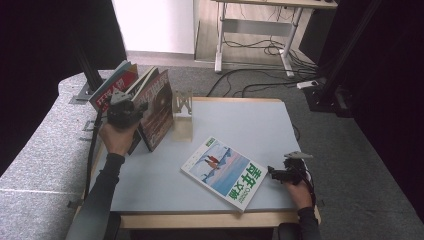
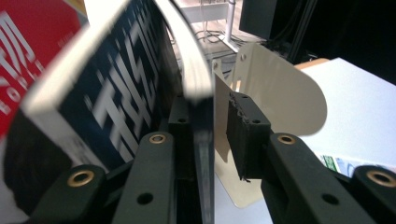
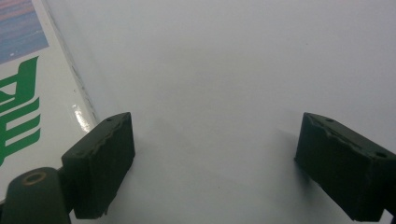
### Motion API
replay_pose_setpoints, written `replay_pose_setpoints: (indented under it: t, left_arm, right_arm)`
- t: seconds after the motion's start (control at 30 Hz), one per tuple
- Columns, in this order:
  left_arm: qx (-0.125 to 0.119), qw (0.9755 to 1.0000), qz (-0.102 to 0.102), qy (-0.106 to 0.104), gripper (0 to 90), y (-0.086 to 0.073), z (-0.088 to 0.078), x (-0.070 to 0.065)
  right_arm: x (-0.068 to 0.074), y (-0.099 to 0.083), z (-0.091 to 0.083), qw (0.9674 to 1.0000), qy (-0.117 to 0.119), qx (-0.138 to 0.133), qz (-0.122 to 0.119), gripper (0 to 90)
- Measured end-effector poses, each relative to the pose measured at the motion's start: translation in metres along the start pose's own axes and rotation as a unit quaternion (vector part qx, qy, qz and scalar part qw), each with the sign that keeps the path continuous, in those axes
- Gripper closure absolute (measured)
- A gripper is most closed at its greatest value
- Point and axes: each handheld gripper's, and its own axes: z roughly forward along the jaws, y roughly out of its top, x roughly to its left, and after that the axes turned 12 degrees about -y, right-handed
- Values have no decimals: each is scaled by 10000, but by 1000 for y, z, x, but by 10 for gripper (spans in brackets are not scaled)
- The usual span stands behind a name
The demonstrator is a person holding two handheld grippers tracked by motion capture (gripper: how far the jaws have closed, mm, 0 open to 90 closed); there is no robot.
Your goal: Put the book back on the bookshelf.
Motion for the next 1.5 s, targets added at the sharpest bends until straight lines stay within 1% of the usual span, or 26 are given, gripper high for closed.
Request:
replay_pose_setpoints:
  t: [0.07,0.13,0.17,0.2,0.23,0.33,0.47,0.53,0.6,0.63,0.7,0.93,1.03,1.2,1.3,1.37,1.5]
  left_arm:
    - [54,10000,-10,-39,721,-6,1,-1]
    - [76,9999,-84,-105,736,-16,3,-2]
    - [76,9999,-84,-105,740,-16,3,-2]
    - [116,9998,-95,-118,744,-20,3,-1]
    - [157,9996,-174,-175,745,-28,5,0]
    - [202,9990,-324,-240,761,-41,6,3]
    - [319,9985,-390,-209,779,-55,11,6]
    - [308,9986,-401,-184,807,-59,13,6]
    - [281,9987,-389,-182,827,-59,14,6]
    - [272,9990,-337,-115,831,-59,14,5]
    - [270,9991,-317,-117,833,-59,15,6]
    - [144,9987,-467,-118,834,-58,22,9]
    - [108,9986,-498,-117,833,-59,23,10]
    - [124,9986,-502,-130,825,-59,22,12]
    - [126,9987,-459,-157,791,-59,22,10]
    - [166,9990,-385,-156,776,-60,21,7]
    - [150,9988,-393,-234,738,-61,19,5]
  right_arm:
    - [0,0,0,10000,1,4,4,108]
    - [0,0,0,10000,0,5,4,108]
    - [0,0,0,10000,0,5,4,108]
    - [0,0,0,10000,2,13,-6,108]
    - [0,0,0,10000,2,12,-7,108]
    - [0,0,0,10000,3,15,1,108]
    - [0,0,0,10000,3,17,2,108]
    - [0,0,0,10000,3,15,7,108]
    - [0,0,0,10000,4,16,7,108]
    - [0,0,0,10000,4,17,7,108]
    - [0,0,0,10000,4,17,8,108]
    - [0,0,0,10000,6,16,8,108]
    - [0,0,0,10000,5,15,9,108]
    - [0,0,0,10000,6,15,7,108]
    - [0,0,0,10000,7,14,8,108]
    - [0,0,0,10000,7,13,7,108]
    - [0,0,0,10000,7,13,9,108]
